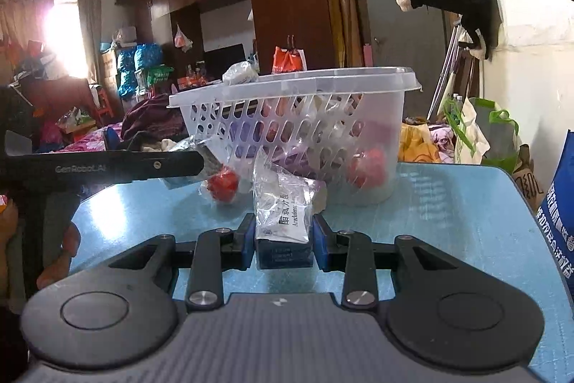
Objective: Organize objects
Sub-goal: 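Release the dark box and blue packet into the basket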
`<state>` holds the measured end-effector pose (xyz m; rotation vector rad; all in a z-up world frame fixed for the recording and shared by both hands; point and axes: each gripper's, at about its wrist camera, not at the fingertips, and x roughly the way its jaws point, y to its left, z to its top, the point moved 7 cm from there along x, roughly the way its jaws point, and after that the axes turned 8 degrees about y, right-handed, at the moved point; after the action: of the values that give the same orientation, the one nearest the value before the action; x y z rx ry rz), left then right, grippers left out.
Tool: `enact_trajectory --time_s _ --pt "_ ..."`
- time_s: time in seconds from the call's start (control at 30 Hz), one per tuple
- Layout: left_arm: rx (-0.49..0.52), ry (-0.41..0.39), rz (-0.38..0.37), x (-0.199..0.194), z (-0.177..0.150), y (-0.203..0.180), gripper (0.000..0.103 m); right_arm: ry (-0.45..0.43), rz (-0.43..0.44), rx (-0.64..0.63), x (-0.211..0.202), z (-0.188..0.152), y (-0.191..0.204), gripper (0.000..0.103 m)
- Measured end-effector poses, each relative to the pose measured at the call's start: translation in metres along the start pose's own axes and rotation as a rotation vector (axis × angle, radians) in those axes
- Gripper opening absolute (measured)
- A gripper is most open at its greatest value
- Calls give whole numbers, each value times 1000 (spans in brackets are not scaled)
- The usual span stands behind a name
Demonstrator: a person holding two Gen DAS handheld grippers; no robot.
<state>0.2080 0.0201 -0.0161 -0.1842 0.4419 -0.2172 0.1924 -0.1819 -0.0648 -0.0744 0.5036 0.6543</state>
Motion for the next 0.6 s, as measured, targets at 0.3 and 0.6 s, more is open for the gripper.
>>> enact_trajectory --time_s 0.3,0.6 --pt "58 -173 6 -42 74 -24 78 -191 -50 -40 -44 77 10 36" --pt "46 -50 129 33 181 -31 78 -102 -201 -118 27 174 -23 35"
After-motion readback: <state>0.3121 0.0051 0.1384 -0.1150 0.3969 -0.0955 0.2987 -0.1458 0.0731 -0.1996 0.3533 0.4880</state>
